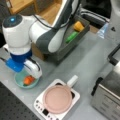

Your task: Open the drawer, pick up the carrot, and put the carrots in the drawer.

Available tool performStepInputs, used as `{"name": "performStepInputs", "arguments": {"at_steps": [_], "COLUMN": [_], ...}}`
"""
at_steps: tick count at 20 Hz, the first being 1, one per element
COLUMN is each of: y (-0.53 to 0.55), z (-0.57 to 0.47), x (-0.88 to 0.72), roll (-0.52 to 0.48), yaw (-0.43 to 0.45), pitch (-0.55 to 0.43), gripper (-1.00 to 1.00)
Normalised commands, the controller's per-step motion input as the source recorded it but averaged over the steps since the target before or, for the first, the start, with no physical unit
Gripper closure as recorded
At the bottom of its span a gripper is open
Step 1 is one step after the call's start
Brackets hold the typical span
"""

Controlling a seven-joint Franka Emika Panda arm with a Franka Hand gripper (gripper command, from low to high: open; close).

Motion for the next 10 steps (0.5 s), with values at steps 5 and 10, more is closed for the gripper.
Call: {"name": "performStepInputs", "arguments": {"at_steps": [5,10], "y": [-0.12,-0.10], "z": [0.03,0.06], "x": [0.30,0.26], "roll": [0.027,0.013], "yaw": [0.059,0.057], "pitch": [0.074,0.085], "gripper": [-1.00,-1.00]}}
